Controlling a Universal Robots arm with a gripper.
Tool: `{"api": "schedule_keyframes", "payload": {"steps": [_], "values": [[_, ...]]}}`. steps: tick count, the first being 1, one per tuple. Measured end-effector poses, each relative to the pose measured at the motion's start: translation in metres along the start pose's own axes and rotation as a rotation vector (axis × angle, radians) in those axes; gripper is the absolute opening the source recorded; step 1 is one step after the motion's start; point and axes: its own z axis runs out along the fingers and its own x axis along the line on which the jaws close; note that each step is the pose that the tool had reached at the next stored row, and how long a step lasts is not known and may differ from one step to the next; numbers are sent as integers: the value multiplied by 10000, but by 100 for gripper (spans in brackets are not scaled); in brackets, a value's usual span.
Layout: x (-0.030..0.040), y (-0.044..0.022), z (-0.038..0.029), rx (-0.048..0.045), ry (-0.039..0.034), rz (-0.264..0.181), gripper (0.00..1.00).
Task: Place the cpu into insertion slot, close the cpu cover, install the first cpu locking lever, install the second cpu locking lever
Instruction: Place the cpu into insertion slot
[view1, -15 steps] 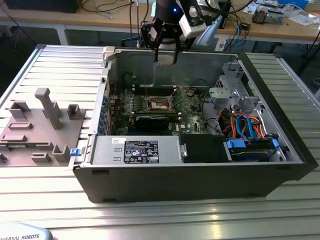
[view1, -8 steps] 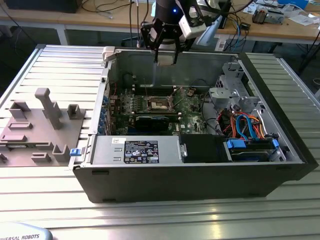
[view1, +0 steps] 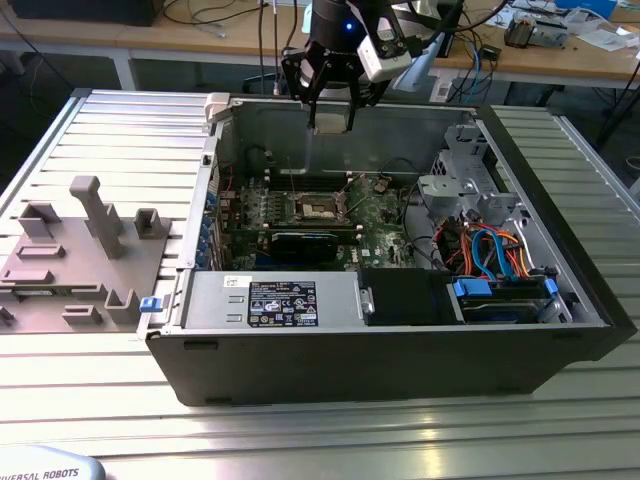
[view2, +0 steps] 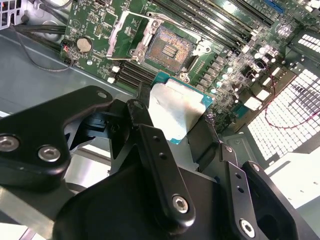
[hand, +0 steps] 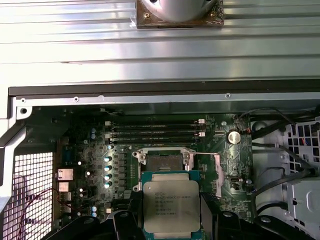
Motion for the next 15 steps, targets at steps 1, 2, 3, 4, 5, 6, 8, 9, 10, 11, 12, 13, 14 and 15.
{"api": "schedule_keyframes", "payload": {"steps": [1,2,3,4,5,6,8,9,10,11,12,13,14,15], "values": [[0,0,0,0,-1,0,55],[0,0,0,0,0,0,55],[0,0,0,0,0,0,55],[0,0,1,0,0,0,55],[0,0,1,0,0,0,55],[0,0,1,0,0,-1,55],[0,0,1,0,-2,20,55],[0,0,1,-1,-3,33,55],[0,0,1,-1,-4,49,55],[0,0,1,-2,-6,65,55],[0,0,2,-2,-8,91,55],[0,0,2,-2,-10,110,55],[0,0,2,-3,-14,152,55],[0,0,2,-3,-16,174,55]]}}
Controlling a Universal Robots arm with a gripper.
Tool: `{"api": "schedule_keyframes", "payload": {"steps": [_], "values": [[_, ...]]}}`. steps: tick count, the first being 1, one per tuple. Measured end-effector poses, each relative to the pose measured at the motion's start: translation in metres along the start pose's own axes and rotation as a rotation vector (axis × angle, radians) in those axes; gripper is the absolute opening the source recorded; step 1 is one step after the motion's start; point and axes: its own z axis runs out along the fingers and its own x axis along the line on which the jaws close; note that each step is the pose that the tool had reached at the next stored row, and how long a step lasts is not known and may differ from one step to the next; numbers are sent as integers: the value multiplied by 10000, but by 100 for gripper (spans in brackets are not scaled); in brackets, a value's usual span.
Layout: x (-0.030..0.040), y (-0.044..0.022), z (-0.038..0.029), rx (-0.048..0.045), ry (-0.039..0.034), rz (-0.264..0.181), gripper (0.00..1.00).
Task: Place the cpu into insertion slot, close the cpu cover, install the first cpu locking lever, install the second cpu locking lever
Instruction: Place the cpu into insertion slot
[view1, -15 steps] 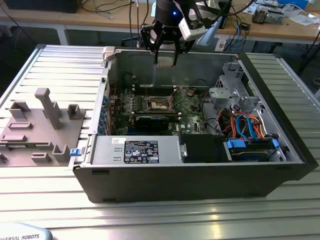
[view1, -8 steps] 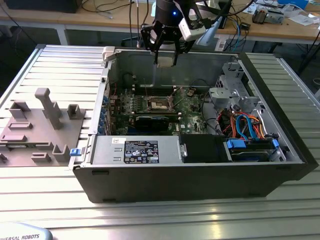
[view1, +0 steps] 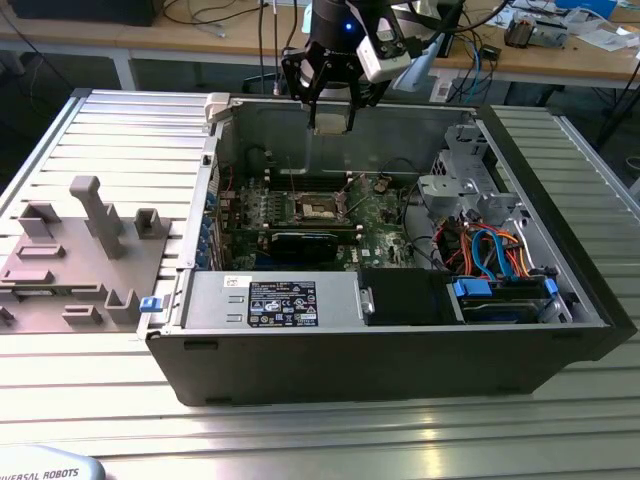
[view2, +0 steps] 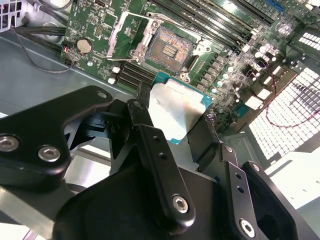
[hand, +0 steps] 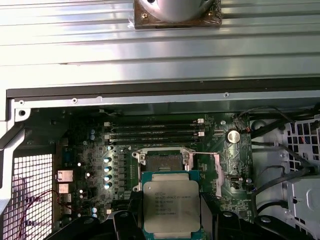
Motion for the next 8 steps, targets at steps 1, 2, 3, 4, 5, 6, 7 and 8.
{"api": "schedule_keyframes", "payload": {"steps": [1,2,3,4,5,6,7,8], "values": [[0,0,0,-1,-2,25,55],[0,0,1,-2,-6,56,55],[0,0,1,-2,-7,73,55],[0,0,1,-3,-9,93,55],[0,0,1,-3,-11,112,55],[0,0,1,-4,-14,150,55],[0,0,0,-3,-15,170,55],[0,0,0,-3,-16,171,55]]}}
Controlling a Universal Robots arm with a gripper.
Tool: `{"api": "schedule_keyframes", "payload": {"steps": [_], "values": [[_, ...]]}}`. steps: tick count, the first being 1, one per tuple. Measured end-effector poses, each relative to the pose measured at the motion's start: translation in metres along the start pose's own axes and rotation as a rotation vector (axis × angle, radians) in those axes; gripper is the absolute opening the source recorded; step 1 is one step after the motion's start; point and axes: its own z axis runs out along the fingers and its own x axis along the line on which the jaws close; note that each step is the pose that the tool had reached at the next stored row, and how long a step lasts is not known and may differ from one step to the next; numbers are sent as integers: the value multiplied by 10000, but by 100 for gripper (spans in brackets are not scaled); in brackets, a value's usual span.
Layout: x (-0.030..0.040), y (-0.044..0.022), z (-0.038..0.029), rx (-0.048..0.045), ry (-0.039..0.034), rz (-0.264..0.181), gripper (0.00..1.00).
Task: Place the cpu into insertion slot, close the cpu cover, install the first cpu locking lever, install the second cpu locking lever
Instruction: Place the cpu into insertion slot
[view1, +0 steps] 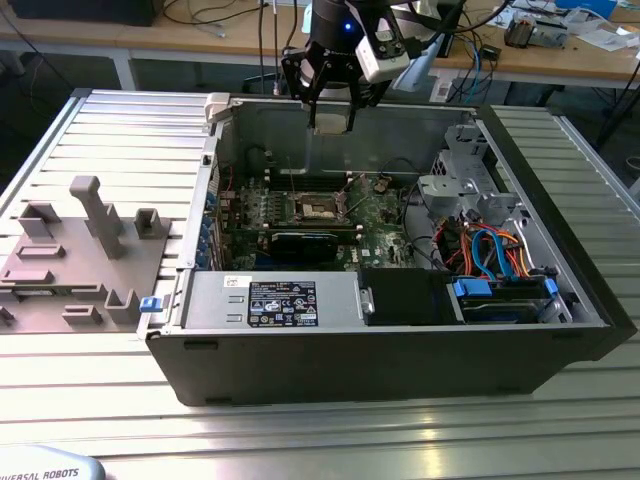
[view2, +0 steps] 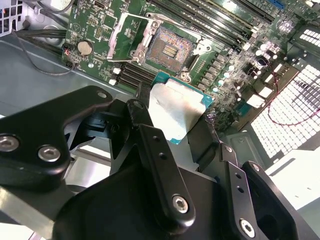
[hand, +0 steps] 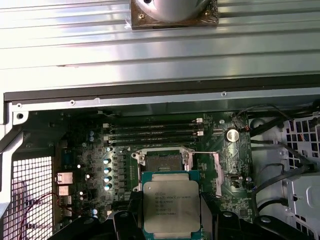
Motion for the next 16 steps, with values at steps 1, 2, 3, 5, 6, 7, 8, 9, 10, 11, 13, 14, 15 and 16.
{"api": "schedule_keyframes", "payload": {"steps": [1,2,3,5,6,7,8,9,10,11,13,14,15,16], "values": [[0,0,0,0,0,2,55],[0,0,0,0,-1,9,55],[0,0,0,-1,-2,17,55],[0,0,0,-1,-3,35,55],[0,0,0,-1,-4,45,55],[0,0,0,-1,-5,57,55],[0,0,0,-2,-6,68,55],[0,0,0,-2,-7,84,55],[0,0,0,-2,-9,99,55],[0,0,0,-2,-10,117,55],[0,0,0,-3,-13,144,55],[0,0,0,-3,-14,153,55],[0,0,0,-3,-14,161,55],[0,0,0,-4,-15,171,55]]}}
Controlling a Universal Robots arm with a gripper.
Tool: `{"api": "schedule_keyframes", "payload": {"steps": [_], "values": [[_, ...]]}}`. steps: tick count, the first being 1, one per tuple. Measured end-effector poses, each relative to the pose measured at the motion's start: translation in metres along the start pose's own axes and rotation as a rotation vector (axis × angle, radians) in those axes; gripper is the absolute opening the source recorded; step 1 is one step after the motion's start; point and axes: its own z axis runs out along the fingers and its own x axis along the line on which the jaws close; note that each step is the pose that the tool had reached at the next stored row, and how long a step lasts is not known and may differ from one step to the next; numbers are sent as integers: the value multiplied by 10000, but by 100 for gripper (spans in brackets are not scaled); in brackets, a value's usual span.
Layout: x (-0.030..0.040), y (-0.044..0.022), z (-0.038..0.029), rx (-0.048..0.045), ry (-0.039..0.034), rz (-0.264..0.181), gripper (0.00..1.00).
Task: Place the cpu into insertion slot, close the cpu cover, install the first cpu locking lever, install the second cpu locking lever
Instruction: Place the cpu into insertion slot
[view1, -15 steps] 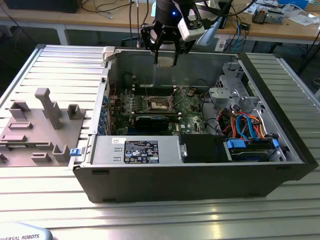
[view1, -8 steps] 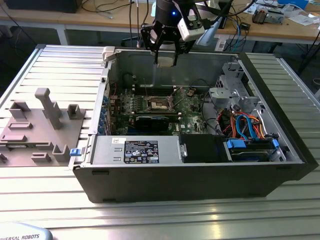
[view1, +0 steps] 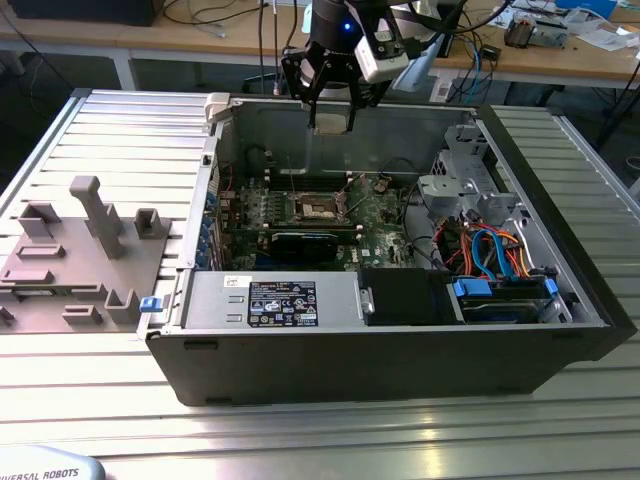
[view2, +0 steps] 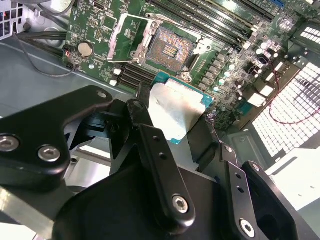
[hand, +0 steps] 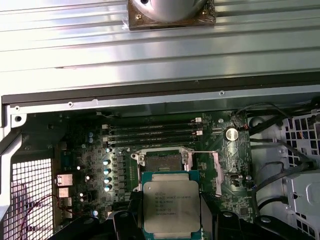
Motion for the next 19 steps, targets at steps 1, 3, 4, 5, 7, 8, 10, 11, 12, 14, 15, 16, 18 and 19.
{"api": "schedule_keyframes", "payload": {"steps": [1,3,4,5,7,8,10,11,12,14,15,16,18,19], "values": [[0,0,0,-1,-2,22,55],[0,0,0,-1,-4,44,55],[0,0,0,-1,-5,53,55],[0,0,0,-1,-5,58,55],[0,0,0,-1,-6,71,55],[0,0,0,-1,-7,78,55],[0,0,0,-2,-8,87,55],[0,0,0,-2,-9,98,55],[0,0,0,-2,-9,106,55],[0,0,0,-2,-11,117,55],[0,0,0,-2,-11,122,55],[0,0,0,-2,-11,127,55],[0,0,0,-3,-13,137,55],[0,0,0,-3,-13,143,55]]}}
